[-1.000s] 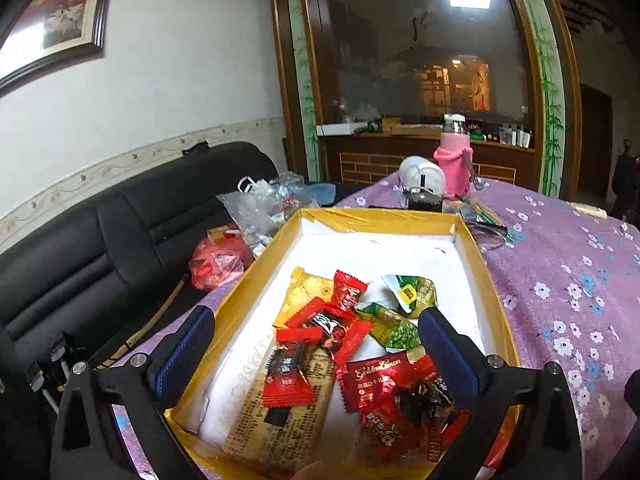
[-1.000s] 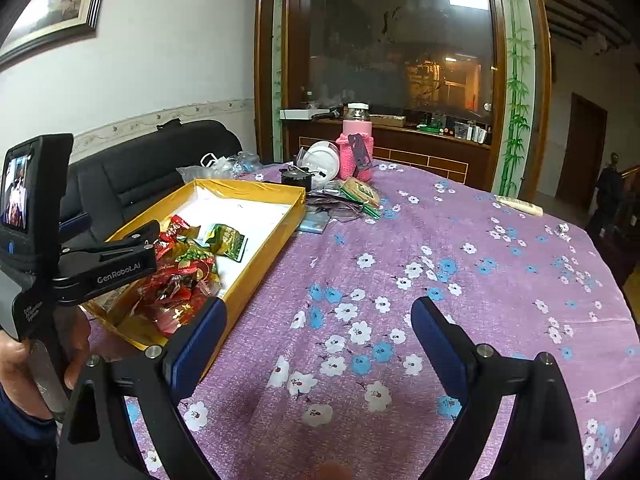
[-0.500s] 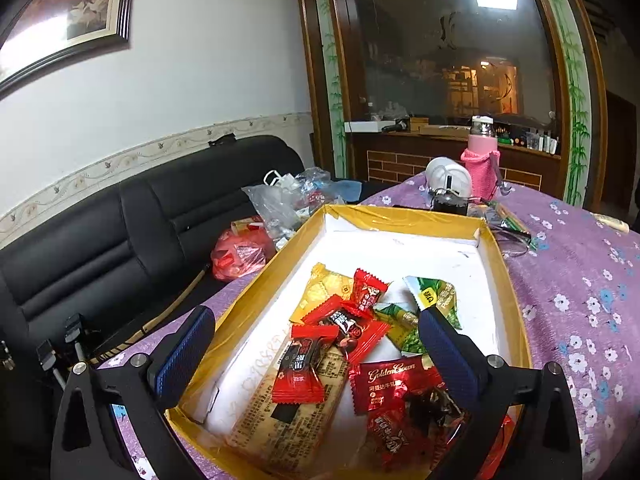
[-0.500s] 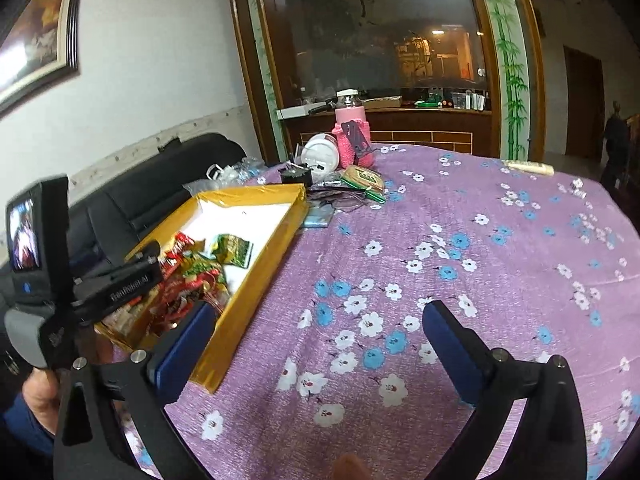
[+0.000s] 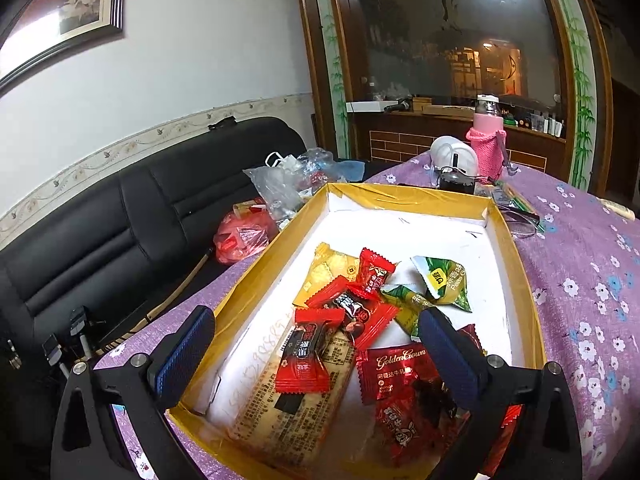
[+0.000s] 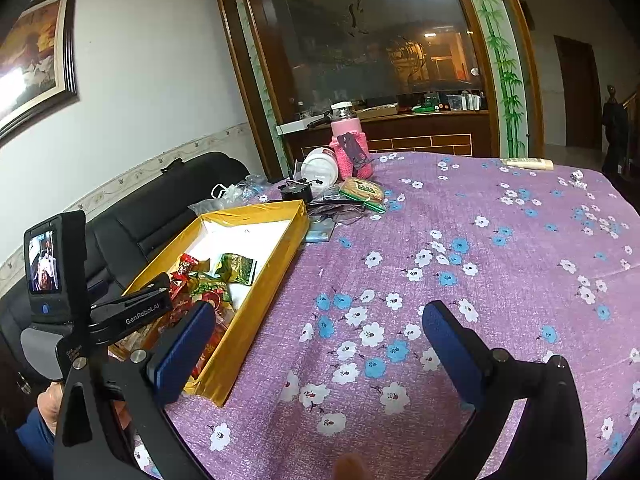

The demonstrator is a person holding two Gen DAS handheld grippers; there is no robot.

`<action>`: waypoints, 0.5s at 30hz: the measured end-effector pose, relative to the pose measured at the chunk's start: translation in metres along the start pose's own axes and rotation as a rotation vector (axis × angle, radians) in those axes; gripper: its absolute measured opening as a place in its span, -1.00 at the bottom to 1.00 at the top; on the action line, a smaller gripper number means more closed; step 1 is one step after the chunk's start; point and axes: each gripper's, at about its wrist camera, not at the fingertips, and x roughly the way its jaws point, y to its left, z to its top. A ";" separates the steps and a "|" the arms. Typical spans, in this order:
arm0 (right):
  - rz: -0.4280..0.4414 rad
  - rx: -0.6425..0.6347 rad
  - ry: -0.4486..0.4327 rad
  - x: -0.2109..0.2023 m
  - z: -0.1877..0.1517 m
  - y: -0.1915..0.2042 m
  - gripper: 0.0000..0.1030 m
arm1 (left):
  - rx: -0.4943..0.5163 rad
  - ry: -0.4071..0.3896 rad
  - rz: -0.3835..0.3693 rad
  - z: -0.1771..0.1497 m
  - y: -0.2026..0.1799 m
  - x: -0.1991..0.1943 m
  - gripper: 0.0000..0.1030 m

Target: Organize snacks

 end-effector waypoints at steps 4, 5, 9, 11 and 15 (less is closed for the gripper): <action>-0.001 0.011 0.004 0.000 -0.001 -0.001 1.00 | 0.000 0.000 0.002 0.000 0.001 0.000 1.00; -0.002 0.012 0.003 0.000 -0.001 -0.001 1.00 | 0.001 -0.001 0.004 0.000 0.000 0.000 1.00; -0.001 0.006 0.003 0.000 -0.002 0.000 1.00 | -0.003 -0.002 0.010 -0.001 0.002 -0.001 1.00; -0.003 0.000 0.005 0.001 -0.002 0.001 1.00 | -0.002 -0.003 0.009 -0.001 0.002 -0.001 1.00; 0.002 -0.009 0.004 0.000 -0.002 0.003 1.00 | -0.003 -0.009 0.012 0.000 0.003 -0.002 1.00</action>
